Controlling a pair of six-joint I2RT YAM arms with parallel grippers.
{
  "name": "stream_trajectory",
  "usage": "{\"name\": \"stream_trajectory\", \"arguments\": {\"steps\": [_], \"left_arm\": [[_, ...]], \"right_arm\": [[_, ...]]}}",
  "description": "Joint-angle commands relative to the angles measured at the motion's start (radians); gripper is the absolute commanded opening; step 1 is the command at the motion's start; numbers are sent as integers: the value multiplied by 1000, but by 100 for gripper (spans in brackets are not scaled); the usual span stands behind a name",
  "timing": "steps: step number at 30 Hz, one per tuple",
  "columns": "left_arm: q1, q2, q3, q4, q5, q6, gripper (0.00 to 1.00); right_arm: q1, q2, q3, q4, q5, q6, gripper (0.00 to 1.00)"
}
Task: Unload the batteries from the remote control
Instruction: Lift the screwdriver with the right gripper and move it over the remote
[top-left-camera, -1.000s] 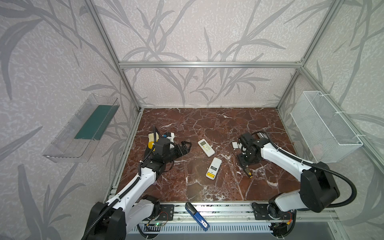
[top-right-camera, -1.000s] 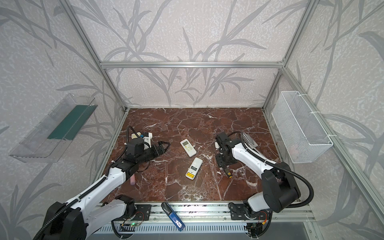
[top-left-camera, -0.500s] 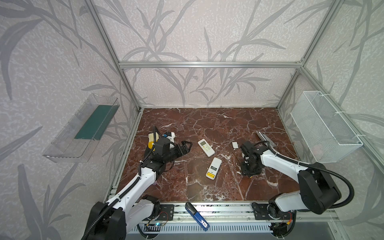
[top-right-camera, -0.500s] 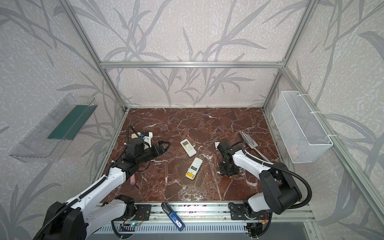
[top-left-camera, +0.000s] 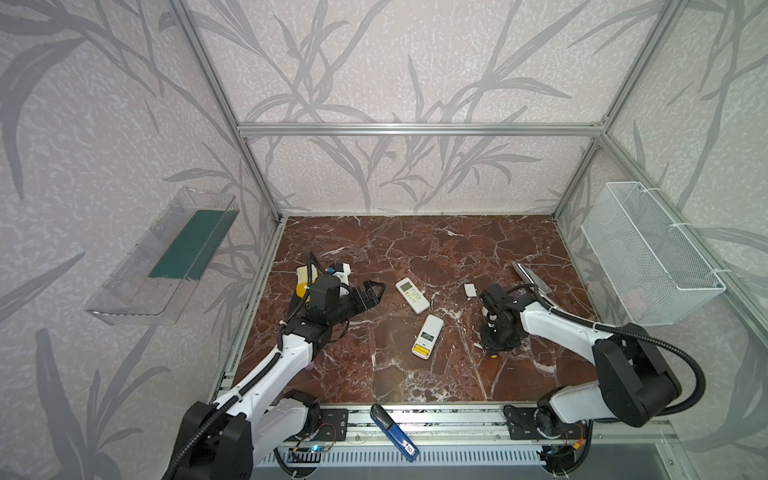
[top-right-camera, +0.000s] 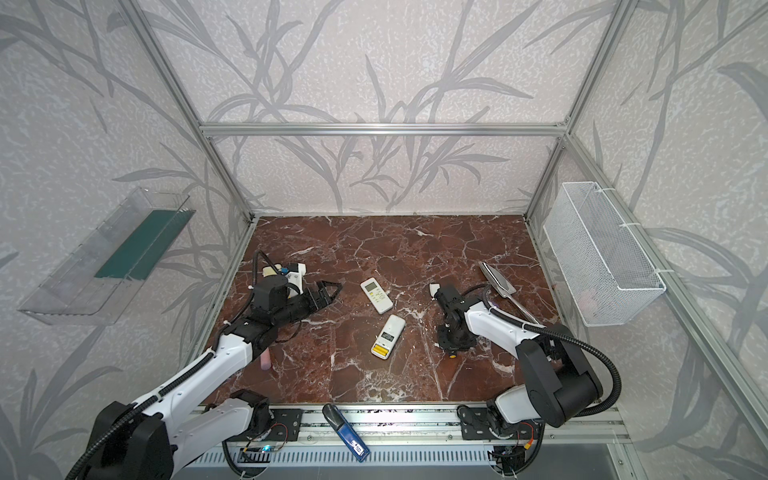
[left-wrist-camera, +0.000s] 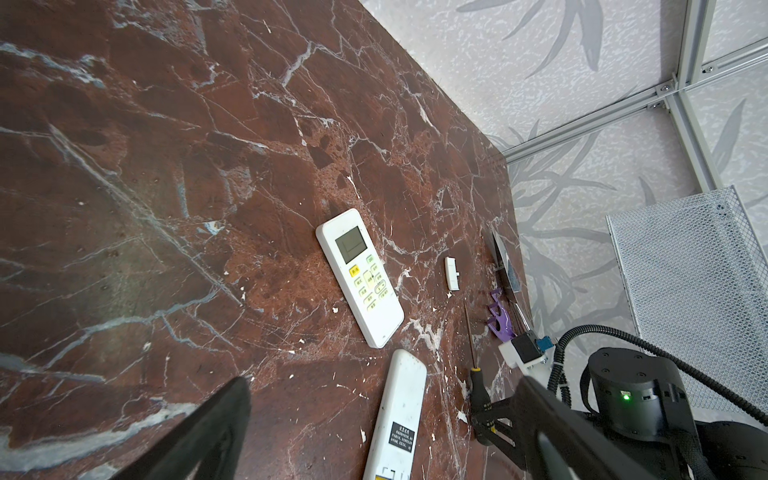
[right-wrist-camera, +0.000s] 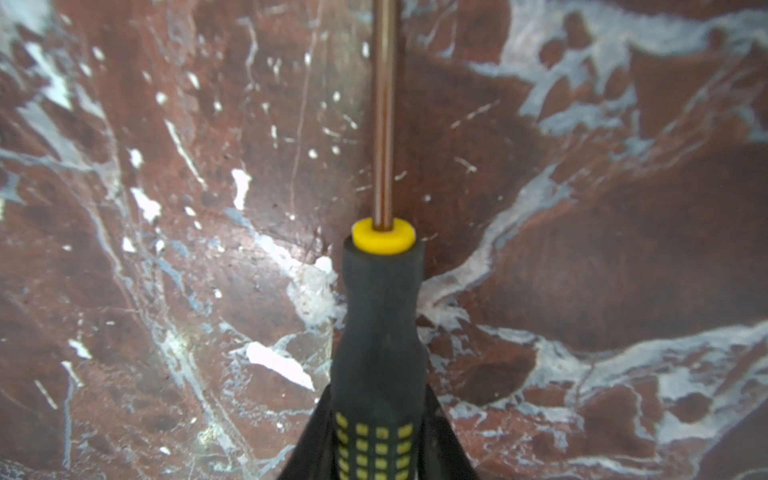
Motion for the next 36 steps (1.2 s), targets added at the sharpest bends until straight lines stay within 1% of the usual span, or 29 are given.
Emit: {"name": "stream_trajectory", "arguments": {"steps": [1,7,13,16,20,26,29,33,36], "left_arm": [[4,11,39,-18,9,11,99],[-1,32,47,-1,72,18,97],[-20,44,60,4,86,16,95],[-48,66,72,25,83,-2,95],[-107,109,77,106,50,-38,93],[-189,166,94,187,-47,-88,84],[-205,188,97,233,-66,-120,81],[-218,213,83,328,-71,-157,76],[-224,238,82,363,-72,-172,72]], "right_arm": [[13,-2,-18,9,-24,-26,9],[132,-69,24,9,-39,-116,0],[217,-103,135,-42,-26,-217,0],[265,-89,204,-63,8,-253,0],[325,-40,300,-82,45,-285,0],[403,47,404,-88,124,-299,0],[429,75,418,-62,138,-296,0],[449,99,436,-32,125,-289,0],[456,101,447,-12,110,-290,0]]}}
